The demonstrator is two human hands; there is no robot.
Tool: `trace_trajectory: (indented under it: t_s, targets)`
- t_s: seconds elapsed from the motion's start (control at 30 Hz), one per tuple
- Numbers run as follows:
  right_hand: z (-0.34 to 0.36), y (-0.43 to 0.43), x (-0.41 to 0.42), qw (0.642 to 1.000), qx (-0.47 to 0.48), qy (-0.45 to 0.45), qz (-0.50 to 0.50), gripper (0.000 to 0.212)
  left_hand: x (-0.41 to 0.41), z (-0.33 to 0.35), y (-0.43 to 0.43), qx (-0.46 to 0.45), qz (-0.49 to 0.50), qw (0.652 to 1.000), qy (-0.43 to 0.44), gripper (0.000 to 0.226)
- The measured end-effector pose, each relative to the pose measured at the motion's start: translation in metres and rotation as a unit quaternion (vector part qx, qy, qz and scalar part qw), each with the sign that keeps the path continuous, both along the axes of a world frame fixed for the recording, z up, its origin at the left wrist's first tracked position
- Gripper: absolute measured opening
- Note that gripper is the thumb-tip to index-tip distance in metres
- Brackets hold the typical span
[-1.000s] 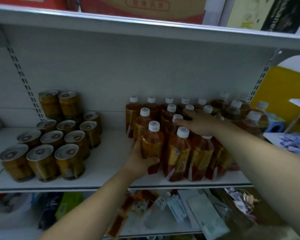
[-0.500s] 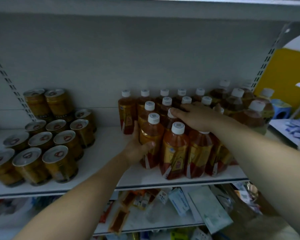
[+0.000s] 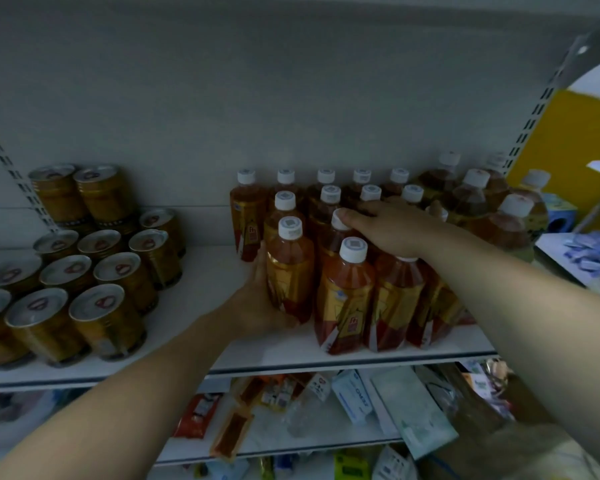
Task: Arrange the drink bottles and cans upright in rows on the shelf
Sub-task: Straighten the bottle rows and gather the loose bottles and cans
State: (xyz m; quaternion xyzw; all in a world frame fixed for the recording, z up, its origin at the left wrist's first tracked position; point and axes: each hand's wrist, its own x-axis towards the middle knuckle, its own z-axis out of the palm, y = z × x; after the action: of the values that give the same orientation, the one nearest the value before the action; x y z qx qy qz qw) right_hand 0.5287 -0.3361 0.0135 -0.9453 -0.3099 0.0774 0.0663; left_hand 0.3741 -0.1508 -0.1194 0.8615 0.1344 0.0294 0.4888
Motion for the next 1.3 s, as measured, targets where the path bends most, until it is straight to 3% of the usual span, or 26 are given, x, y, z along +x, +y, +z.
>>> trace_trajectory:
  t_s: [0.33, 0.53, 0.7, 0.8, 0.87, 0.97, 1.17, 1.3]
  targets:
    - [-0.001, 0.002, 0.001, 0.999, 0.033, 0.001, 0.009, 0.102, 0.029, 0.004, 0.021, 0.026, -0.004, 0.997, 0.076, 0.129]
    - [-0.001, 0.005, 0.001, 1.000, 0.023, -0.007, 0.002, 0.107, 0.020, 0.029, 0.013, 0.109, -0.005, 0.988, 0.110, 0.142]
    - [0.007, 0.002, -0.002, 1.000, 0.000, 0.000, -0.001, 0.097, -0.009, 0.067, 0.015, 0.173, -0.030, 0.977, 0.124, 0.113]
    - [0.022, 0.012, -0.021, 0.999, 0.043, -0.019, 0.005, 0.073, -0.039, 0.095, 0.024, 0.196, -0.027, 0.975, 0.103, 0.089]
    - [0.032, 0.033, -0.041, 0.996, 0.070, -0.032, 0.032, 0.079, -0.064, 0.112, 0.035, 0.227, -0.012, 0.970, 0.085, 0.079]
    - [0.043, 0.082, -0.081, 0.994, 0.077, -0.040, 0.070, 0.095, -0.110, 0.130, 0.059, 0.261, 0.036, 0.961, 0.085, 0.080]
    - [0.042, 0.206, -0.186, 0.984, 0.060, -0.053, 0.162, 0.087, -0.233, 0.139, 0.138, 0.270, 0.113, 0.954, 0.071, 0.073]
    - [0.032, 0.299, -0.268, 0.966, 0.058, -0.072, 0.242, 0.079, -0.336, 0.132, 0.213, 0.305, 0.170, 0.928, 0.132, 0.078]
